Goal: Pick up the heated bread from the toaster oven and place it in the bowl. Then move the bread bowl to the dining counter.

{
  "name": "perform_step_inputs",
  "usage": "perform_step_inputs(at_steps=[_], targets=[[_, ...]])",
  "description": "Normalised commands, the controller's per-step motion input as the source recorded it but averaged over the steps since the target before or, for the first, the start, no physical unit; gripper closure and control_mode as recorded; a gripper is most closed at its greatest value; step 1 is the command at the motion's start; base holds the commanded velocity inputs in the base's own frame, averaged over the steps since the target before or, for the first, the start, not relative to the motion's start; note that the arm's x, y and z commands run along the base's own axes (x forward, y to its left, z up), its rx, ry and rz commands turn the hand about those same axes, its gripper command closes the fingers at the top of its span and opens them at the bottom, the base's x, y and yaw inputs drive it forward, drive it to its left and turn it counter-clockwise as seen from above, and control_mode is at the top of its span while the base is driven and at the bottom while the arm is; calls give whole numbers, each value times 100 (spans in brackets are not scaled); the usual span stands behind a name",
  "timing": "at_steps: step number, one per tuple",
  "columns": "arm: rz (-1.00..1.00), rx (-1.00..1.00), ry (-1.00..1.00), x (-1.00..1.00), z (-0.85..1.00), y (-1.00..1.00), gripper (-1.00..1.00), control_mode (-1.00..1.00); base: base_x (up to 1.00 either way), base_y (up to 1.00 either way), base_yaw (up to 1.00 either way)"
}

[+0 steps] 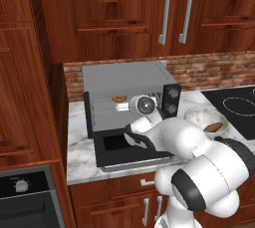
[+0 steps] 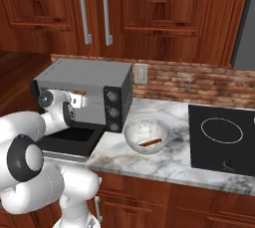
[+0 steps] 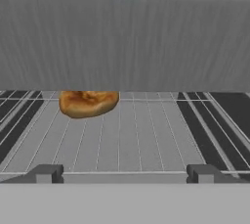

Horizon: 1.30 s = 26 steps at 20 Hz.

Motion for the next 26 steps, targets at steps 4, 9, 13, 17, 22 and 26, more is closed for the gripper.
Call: perform_step_inputs(at_steps=[4,9,13,17,22,26], targets=[[0,-3,0,31,-26,0,-100,-100,0,0,0],[0,-1,3,20,-28,0,-100,-100,0,0,0],[-1,0,16,6,-24,0,-100,-100,0,0,0],[-3,-1,26,0,-17,0,-100,-100,0,0,0],[-3,-1,31,-1,-6,0,-100,-100,0,0,0],[-3,-2,33,-27,-4,0,-100,-100,0,0,0]])
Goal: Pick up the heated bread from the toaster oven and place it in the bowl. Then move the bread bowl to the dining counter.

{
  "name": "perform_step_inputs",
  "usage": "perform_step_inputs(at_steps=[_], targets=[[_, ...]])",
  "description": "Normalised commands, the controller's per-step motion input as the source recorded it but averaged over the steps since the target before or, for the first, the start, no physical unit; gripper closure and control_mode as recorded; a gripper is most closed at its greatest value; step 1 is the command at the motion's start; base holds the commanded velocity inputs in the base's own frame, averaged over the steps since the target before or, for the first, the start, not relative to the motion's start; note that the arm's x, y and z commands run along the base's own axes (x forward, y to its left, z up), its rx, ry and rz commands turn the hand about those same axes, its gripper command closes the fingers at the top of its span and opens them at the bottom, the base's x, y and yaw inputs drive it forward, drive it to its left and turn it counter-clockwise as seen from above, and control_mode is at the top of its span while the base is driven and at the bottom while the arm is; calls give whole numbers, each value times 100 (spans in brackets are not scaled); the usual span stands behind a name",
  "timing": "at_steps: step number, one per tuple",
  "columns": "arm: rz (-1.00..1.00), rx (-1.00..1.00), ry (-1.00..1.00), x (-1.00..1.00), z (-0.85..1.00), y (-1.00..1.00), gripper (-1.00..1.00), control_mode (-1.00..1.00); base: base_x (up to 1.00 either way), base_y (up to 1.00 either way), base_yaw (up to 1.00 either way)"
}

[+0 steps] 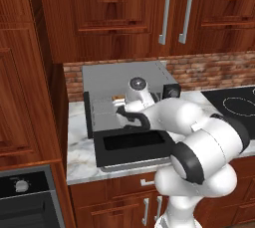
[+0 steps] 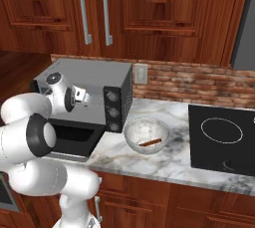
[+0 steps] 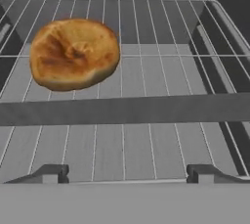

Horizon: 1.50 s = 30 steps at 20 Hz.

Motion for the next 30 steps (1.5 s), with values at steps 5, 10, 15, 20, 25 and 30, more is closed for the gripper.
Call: perform_step_inputs(at_steps=[5,10,15,20,25,30], targets=[[-3,-5,32,-61,-19,-4,-100,-100,0,0,0],[-3,-8,31,-89,-35,-11,-100,-100,0,0,0],[-1,-7,26,-100,-46,-24,-100,-100,0,0,0],[0,-7,27,-100,-45,-23,-100,-100,0,0,0],[-1,-5,27,-100,-32,-17,-100,-100,0,0,0],[-6,8,-7,-79,30,1,-100,-100,0,0,0]])
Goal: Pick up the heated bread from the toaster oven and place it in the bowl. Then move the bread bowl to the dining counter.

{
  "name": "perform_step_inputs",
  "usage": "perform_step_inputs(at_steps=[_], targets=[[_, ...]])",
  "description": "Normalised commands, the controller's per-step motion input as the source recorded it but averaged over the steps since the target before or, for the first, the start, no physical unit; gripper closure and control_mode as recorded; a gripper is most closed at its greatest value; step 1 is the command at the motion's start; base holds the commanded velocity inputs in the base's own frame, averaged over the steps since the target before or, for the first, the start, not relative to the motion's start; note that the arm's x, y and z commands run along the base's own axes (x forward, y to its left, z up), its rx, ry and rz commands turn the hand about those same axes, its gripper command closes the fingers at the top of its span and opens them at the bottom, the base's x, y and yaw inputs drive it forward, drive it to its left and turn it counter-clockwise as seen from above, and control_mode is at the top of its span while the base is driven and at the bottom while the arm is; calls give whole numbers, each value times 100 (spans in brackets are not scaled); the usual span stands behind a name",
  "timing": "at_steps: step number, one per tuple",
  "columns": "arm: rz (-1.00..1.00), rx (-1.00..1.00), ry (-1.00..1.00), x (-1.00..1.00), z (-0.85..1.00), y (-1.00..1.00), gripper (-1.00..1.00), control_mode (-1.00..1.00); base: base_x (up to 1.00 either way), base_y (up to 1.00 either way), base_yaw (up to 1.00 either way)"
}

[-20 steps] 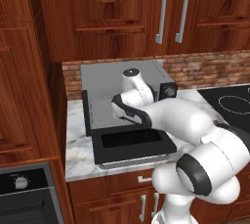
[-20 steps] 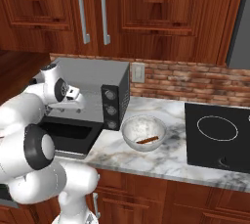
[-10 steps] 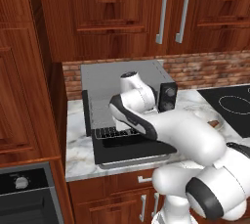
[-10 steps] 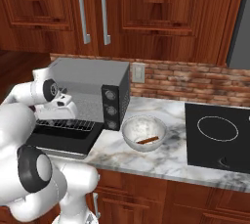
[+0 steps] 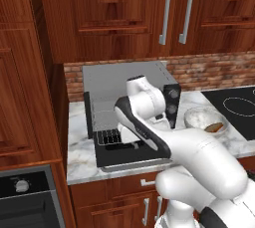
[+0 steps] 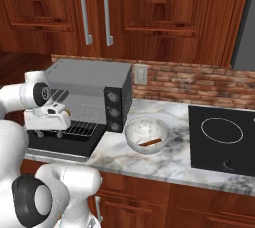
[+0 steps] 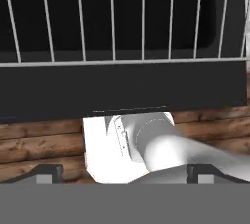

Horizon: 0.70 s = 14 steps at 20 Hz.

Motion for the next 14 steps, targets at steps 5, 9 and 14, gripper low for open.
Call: perform_step_inputs(at_steps=[5,9,14], targets=[[-7,12,-25,-22,78,19,-100,-100,0,0,0],[-6,10,-29,4,70,37,-100,-100,0,0,0],[-6,1,-21,39,24,18,-100,-100,0,0,0]])
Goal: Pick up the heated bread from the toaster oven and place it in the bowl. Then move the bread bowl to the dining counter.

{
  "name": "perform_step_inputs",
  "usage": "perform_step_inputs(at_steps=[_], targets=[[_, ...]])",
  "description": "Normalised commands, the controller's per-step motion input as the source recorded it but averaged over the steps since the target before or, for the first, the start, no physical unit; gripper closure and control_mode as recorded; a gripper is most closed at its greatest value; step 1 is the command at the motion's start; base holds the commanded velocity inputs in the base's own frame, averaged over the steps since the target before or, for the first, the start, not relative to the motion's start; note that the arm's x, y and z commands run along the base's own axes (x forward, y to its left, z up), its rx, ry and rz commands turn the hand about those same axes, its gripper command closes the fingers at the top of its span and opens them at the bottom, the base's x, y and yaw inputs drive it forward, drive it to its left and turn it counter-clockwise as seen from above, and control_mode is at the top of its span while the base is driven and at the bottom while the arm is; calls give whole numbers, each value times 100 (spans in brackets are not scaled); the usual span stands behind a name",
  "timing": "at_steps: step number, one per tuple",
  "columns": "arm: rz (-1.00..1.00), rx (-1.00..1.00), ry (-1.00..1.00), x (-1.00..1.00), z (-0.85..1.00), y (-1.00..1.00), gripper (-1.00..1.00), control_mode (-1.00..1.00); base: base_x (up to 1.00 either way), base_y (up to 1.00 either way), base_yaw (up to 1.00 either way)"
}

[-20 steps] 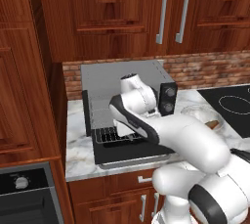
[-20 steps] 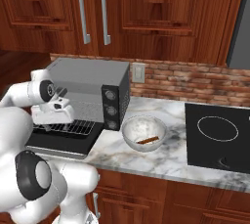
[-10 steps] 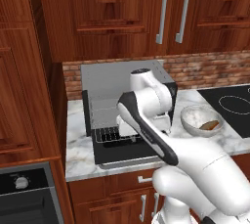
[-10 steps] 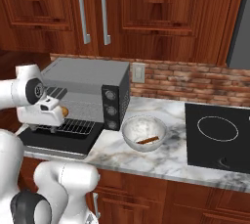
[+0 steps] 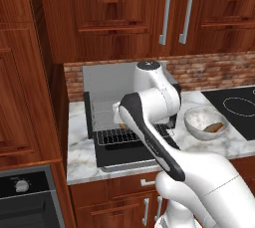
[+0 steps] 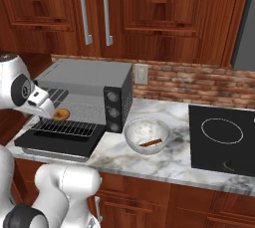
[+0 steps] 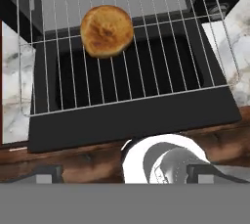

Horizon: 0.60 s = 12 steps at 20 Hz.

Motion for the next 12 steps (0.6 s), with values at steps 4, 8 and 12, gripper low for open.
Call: perform_step_inputs(at_steps=[4,8,12], targets=[[0,-1,-8,46,-5,-4,-100,-100,0,0,0],[0,-1,-5,29,-28,-46,-100,-100,0,0,0],[0,-1,-1,23,-19,-20,-100,-100,0,0,0]])
